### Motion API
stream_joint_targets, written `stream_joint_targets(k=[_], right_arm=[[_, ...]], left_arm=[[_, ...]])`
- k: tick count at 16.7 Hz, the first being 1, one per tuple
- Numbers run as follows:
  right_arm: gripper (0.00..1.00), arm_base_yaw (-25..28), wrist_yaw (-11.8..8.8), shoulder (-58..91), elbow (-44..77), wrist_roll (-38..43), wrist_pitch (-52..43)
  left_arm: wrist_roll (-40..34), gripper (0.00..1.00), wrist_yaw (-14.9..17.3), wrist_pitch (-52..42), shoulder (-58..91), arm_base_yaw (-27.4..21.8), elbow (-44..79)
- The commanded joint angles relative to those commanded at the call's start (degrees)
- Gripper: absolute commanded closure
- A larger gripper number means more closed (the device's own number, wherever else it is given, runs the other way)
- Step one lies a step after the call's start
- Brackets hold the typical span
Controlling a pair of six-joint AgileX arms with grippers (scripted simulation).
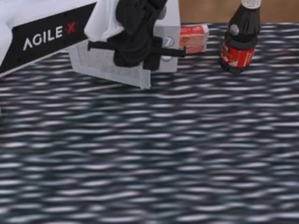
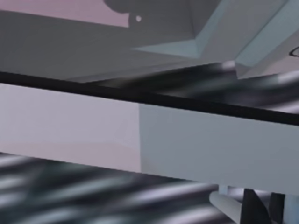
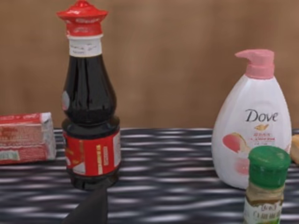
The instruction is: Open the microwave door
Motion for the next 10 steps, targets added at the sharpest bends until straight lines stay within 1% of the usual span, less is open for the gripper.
stream_joint_targets(k=[10], right_arm=[[0.00, 0.0, 0.0, 0.0, 0.0, 0.0, 0.0]], left_arm=[[-0.2, 1.00, 0.3, 0.0, 0.2, -0.4, -0.1]])
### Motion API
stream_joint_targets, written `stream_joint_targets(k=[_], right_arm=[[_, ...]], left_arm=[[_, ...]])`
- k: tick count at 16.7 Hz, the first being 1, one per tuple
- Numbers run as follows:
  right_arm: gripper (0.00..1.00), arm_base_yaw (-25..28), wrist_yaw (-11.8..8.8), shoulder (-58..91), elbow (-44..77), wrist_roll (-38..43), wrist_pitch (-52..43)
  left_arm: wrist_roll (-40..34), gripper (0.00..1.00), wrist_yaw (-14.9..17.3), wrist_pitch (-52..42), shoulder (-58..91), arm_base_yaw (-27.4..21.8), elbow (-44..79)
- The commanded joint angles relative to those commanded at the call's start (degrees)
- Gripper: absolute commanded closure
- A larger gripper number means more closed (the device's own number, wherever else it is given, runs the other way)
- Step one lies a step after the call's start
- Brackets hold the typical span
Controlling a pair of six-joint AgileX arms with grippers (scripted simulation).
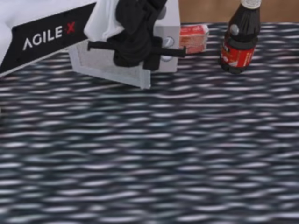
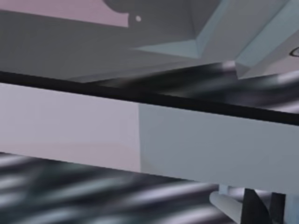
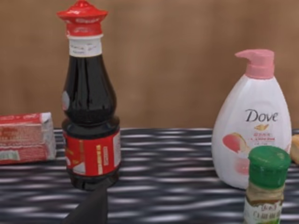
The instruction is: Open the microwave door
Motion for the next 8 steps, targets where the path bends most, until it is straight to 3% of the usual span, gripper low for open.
stream_joint_targets(k=[8], right_arm=[[0.00, 0.0, 0.0, 0.0, 0.0, 0.0, 0.0]], left_arm=[[6.6, 1.00, 3.1, 3.4, -5.3, 1.5, -7.4]])
